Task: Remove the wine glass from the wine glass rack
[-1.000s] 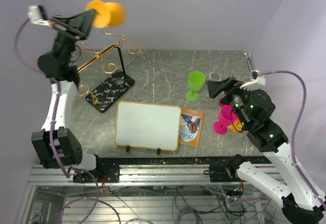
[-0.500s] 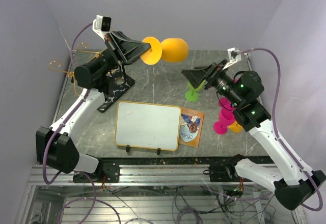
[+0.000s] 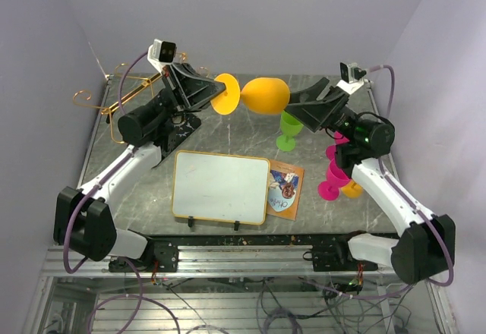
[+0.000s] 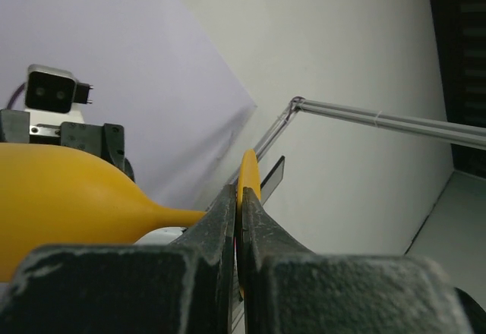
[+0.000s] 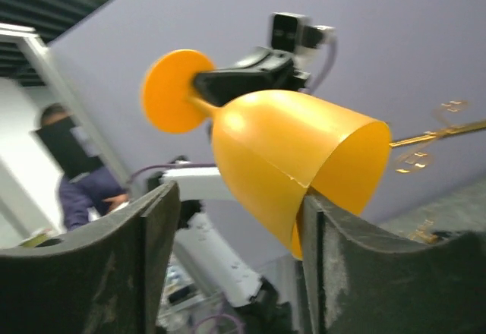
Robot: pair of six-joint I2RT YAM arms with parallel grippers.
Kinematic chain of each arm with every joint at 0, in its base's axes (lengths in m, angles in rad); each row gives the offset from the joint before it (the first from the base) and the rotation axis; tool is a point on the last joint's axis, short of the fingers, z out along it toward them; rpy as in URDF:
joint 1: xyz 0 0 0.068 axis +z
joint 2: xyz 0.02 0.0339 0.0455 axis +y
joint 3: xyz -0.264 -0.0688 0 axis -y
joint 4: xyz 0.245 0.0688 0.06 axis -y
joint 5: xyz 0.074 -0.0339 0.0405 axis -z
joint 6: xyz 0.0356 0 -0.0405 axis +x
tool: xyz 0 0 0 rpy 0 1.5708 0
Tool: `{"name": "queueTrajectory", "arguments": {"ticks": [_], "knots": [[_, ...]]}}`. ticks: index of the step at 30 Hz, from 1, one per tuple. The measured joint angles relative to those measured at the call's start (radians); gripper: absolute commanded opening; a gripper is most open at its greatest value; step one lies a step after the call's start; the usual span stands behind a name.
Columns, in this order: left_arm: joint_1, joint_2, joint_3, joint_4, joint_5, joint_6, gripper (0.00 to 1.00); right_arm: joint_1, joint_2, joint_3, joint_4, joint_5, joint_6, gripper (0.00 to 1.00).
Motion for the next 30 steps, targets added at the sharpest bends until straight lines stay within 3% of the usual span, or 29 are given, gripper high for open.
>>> {"name": "queueTrajectory", "arguments": {"ticks": [4, 6, 7, 10, 12, 13, 15, 16, 22, 30], "knots": [[-0.005, -0.001, -0.004, 0.055, -0.014, -0.039, 0.08, -0.003, 0.072, -0.004, 0.293, -0.021, 0.216, 0.23], [-0.007, -0.004, -0.006, 0.059, -0.020, -0.042, 0.14, -0.005, 0.094, -0.008, 0.367, -0.022, 0.281, 0.05], [-0.009, -0.008, -0.009, 0.058, -0.022, -0.040, 0.20, -0.006, 0.097, -0.010, 0.380, -0.021, 0.295, 0.00], [-0.010, -0.030, -0.034, 0.041, -0.035, -0.003, 0.44, -0.006, 0.085, -0.014, 0.382, -0.011, 0.338, 0.00], [-0.004, -0.049, -0.055, -0.001, -0.038, 0.050, 0.69, -0.001, 0.054, -0.015, 0.365, -0.004, 0.325, 0.00], [-0.005, -0.057, -0.064, -0.027, -0.037, 0.077, 0.82, 0.002, 0.021, -0.018, 0.305, 0.012, 0.302, 0.00], [-0.005, -0.083, -0.081, -0.101, -0.034, 0.136, 0.96, 0.000, -0.054, -0.026, 0.168, 0.064, 0.245, 0.00], [-0.005, -0.104, -0.089, -0.158, -0.033, 0.172, 0.99, 0.000, -0.103, -0.025, 0.054, 0.111, 0.200, 0.00], [-0.005, -0.242, -0.092, -0.507, -0.057, 0.399, 1.00, 0.000, -0.225, 0.127, -0.589, 0.423, 0.032, 0.00], [-0.005, -0.403, -0.058, -1.093, -0.241, 0.713, 1.00, 0.003, -0.032, 0.409, -1.202, 0.679, -0.062, 0.00]]}}
